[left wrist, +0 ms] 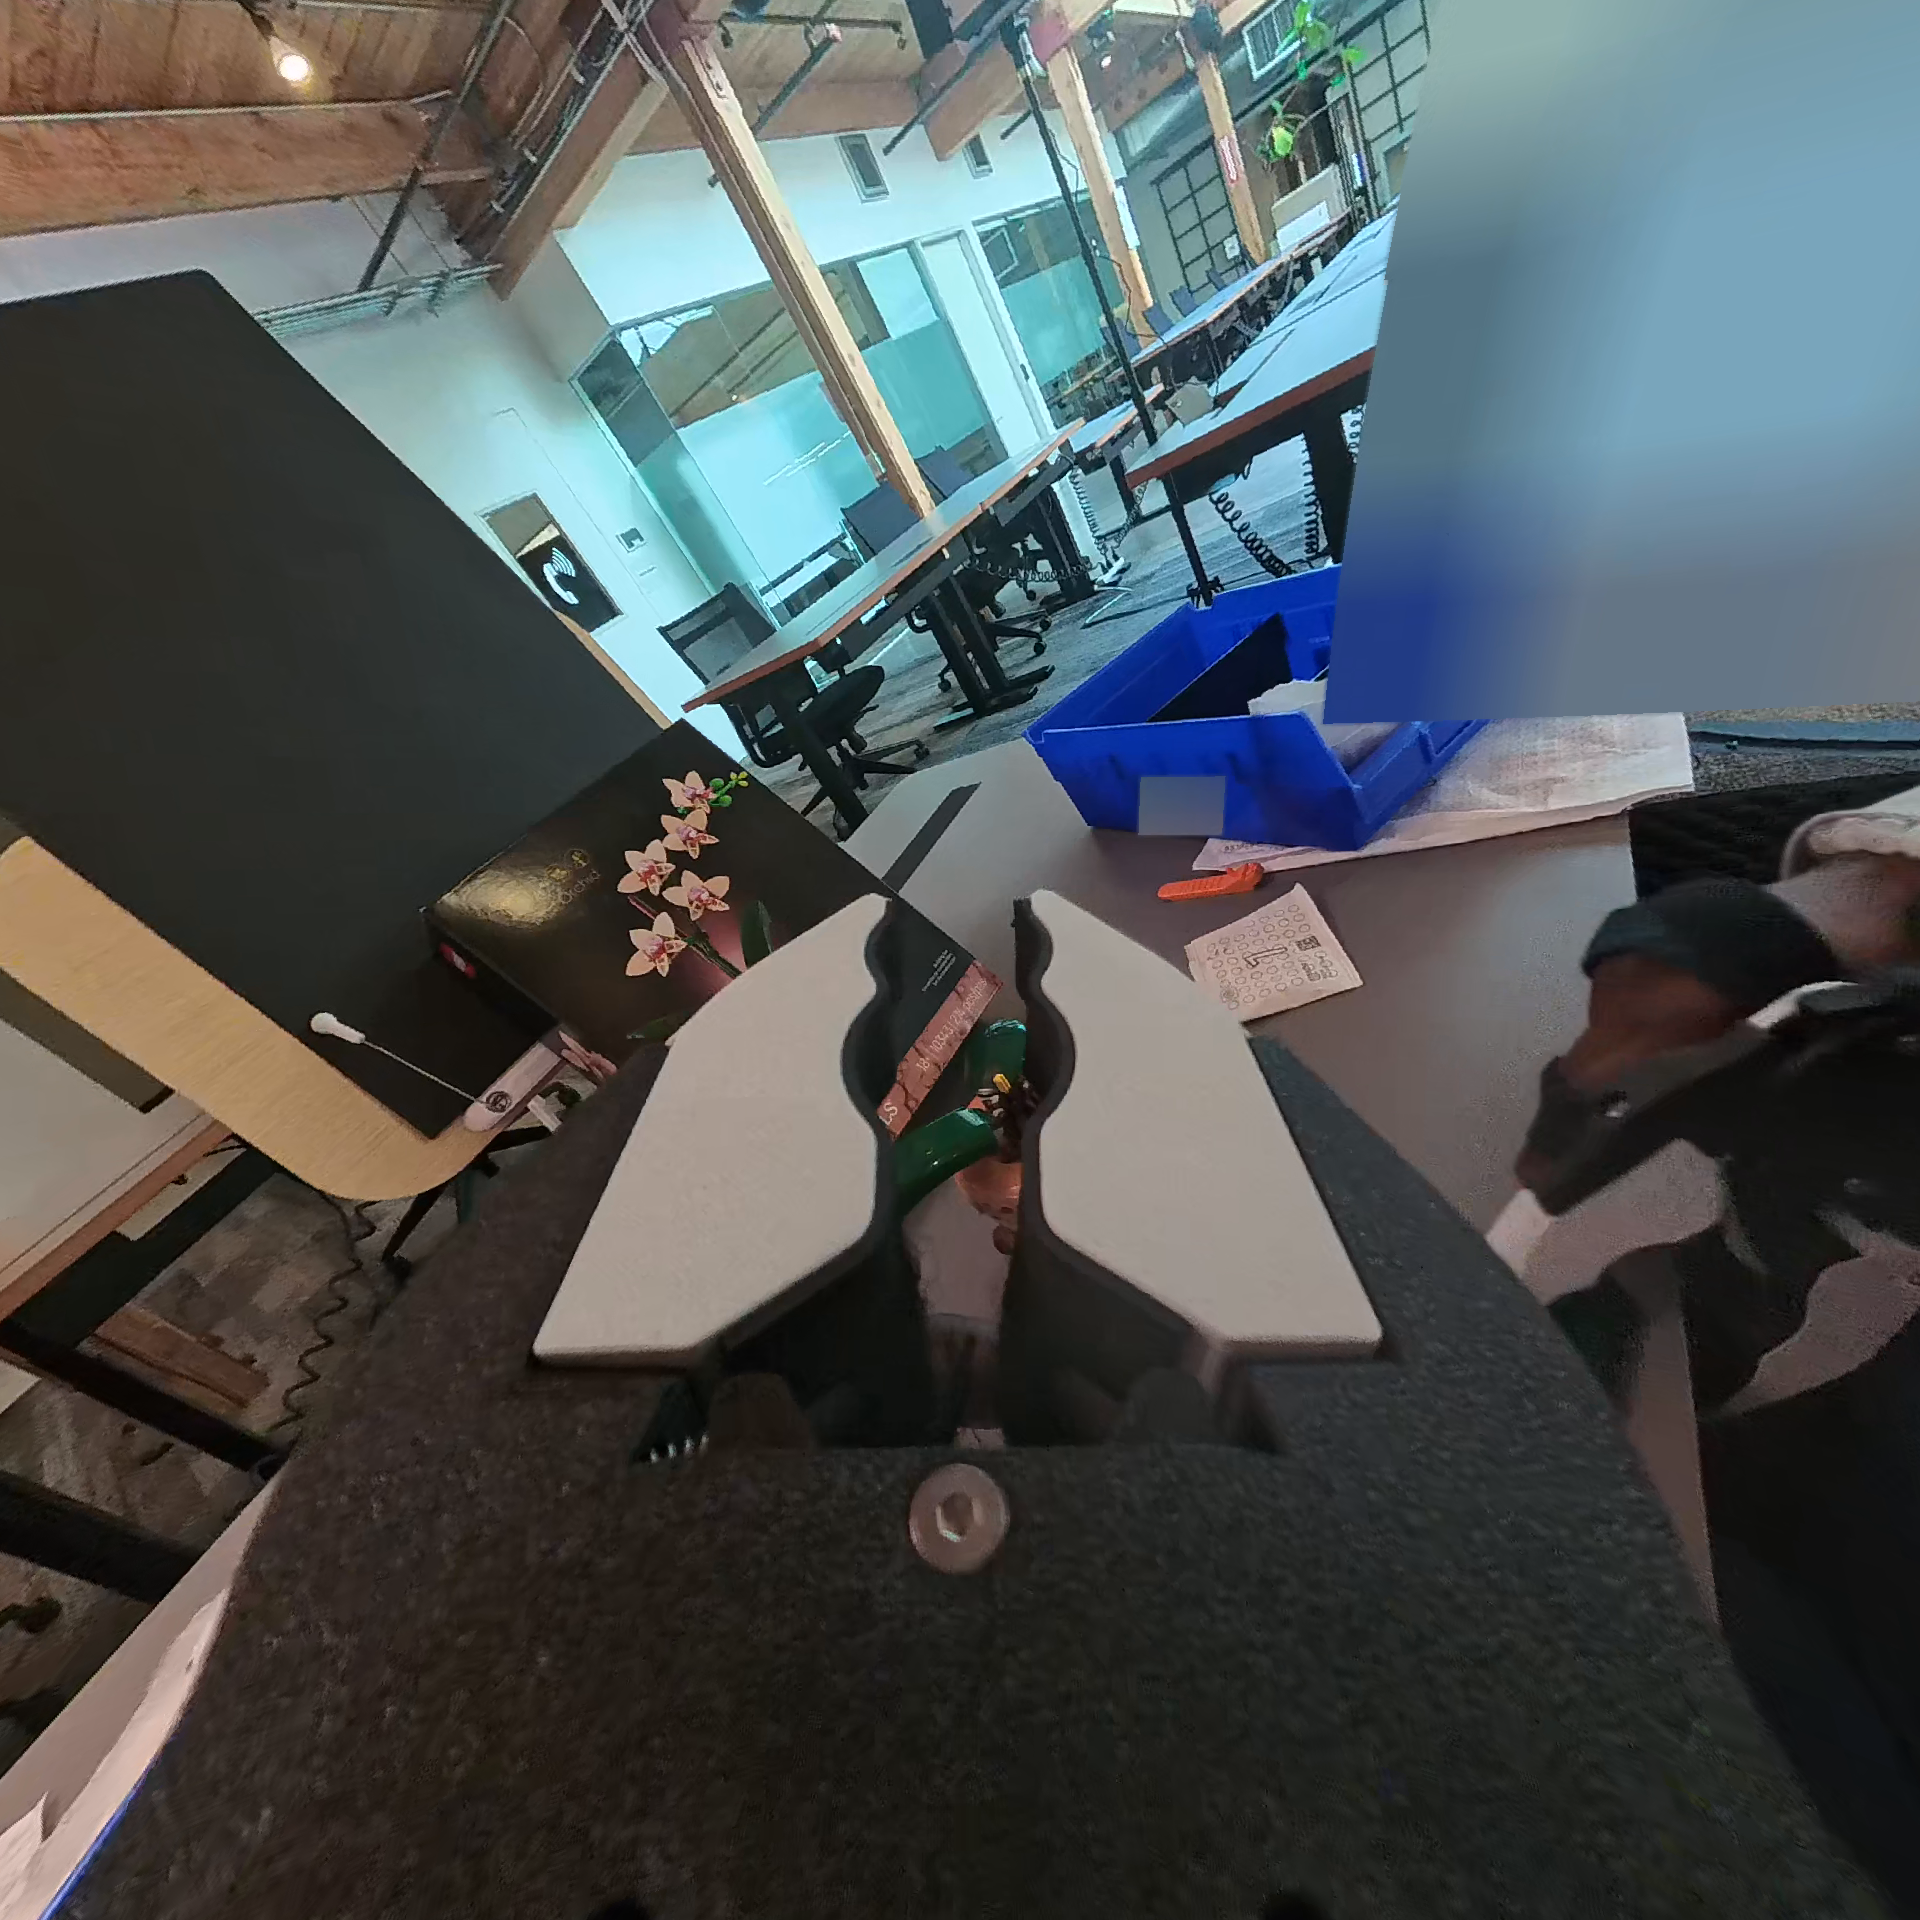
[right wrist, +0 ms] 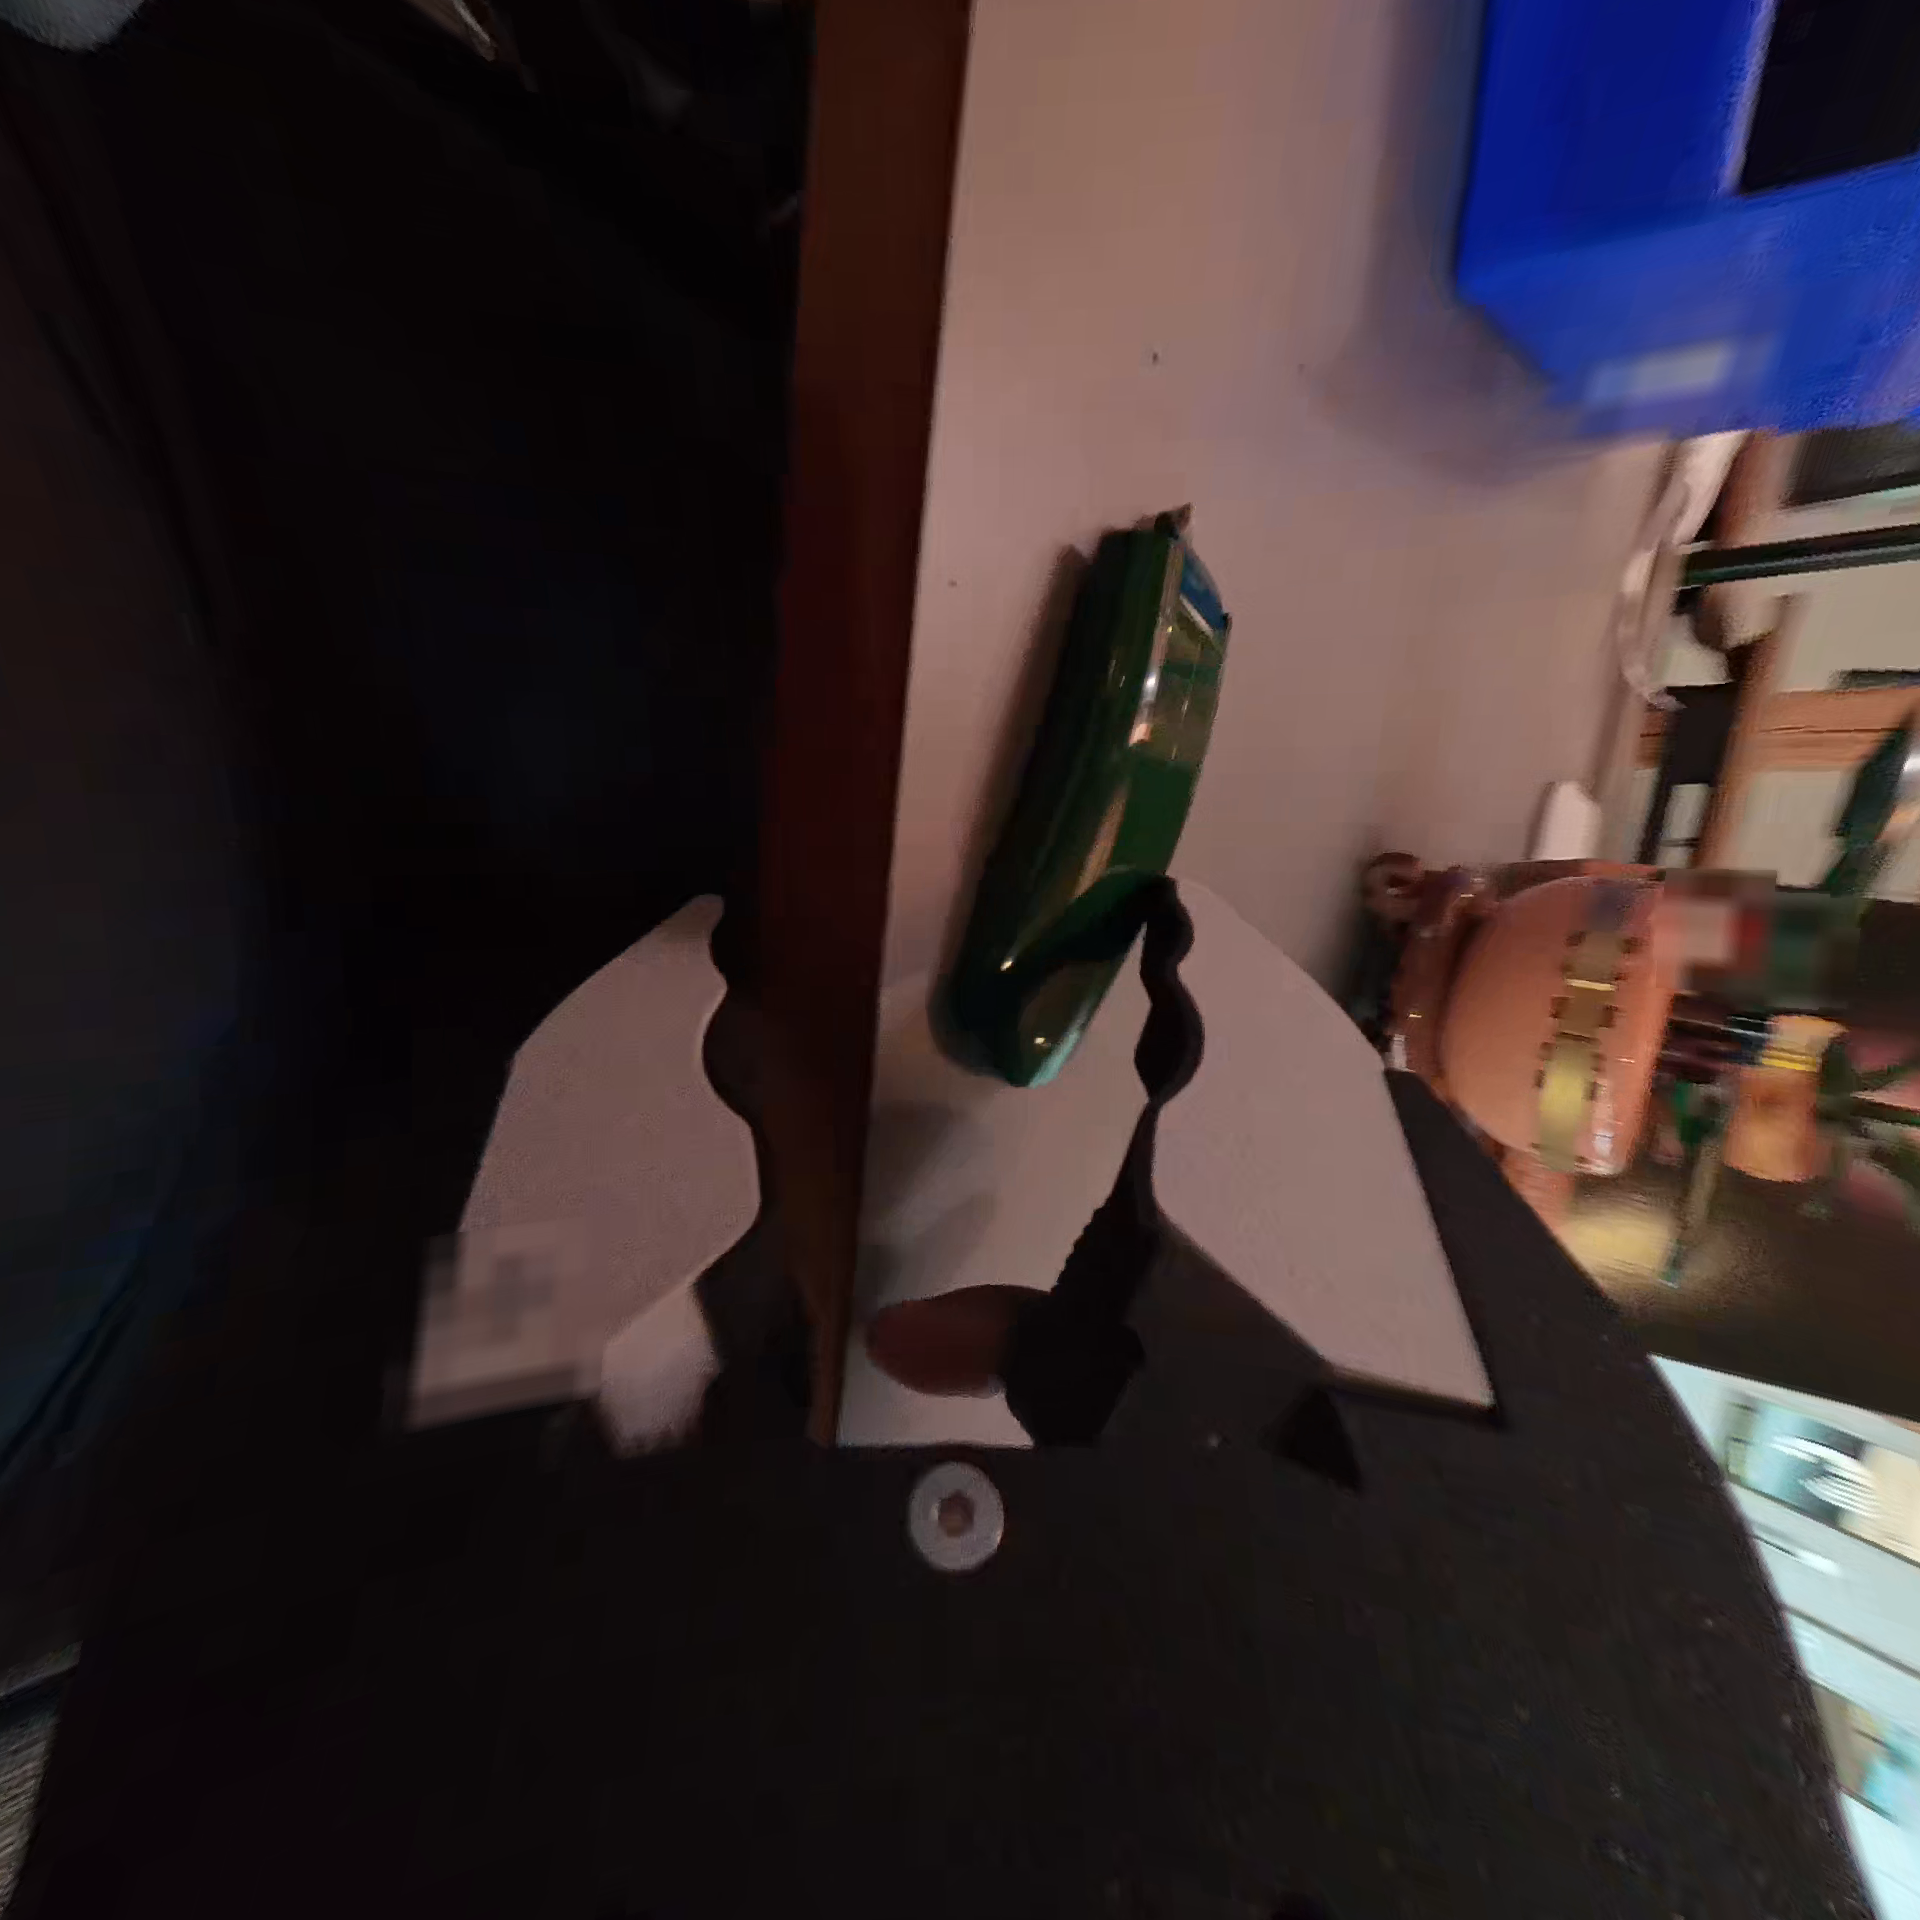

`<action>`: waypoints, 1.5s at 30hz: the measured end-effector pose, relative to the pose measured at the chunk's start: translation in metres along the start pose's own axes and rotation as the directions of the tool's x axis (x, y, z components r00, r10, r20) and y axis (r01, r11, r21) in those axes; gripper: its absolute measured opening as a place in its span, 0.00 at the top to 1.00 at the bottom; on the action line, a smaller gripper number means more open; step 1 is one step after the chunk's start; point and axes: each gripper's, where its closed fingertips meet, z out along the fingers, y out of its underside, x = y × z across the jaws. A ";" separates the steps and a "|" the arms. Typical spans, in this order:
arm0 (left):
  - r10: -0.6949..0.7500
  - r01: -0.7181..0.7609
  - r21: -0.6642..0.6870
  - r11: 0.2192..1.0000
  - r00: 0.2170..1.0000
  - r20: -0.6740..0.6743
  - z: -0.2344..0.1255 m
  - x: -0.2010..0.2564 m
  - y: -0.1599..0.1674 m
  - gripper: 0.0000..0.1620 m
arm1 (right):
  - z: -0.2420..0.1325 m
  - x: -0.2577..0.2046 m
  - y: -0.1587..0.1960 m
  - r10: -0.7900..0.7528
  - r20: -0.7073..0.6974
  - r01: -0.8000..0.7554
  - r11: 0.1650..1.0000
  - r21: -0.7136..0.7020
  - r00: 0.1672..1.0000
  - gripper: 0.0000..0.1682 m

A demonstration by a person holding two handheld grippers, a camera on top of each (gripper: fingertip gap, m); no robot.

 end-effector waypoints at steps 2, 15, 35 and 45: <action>0.005 -0.005 -0.001 1.000 1.000 -0.002 0.002 0.001 0.000 0.88 | -0.005 -0.001 -0.004 -0.071 -0.110 0.072 0.997 0.004 0.991 0.62; 0.024 -0.028 -0.065 0.998 0.998 -0.061 0.015 0.013 0.017 0.86 | -0.019 0.003 0.002 0.011 -0.193 0.003 0.998 0.070 0.981 0.58; 0.037 -0.040 -0.041 0.998 0.997 -0.069 0.010 0.030 0.002 0.86 | -0.047 0.015 -0.023 0.054 -0.308 0.019 0.973 0.230 0.950 0.93; -0.415 0.443 0.284 0.851 0.897 -0.156 -0.004 0.008 -0.029 0.68 | -0.106 0.122 -0.014 0.699 0.642 -0.845 -0.102 0.525 0.315 0.93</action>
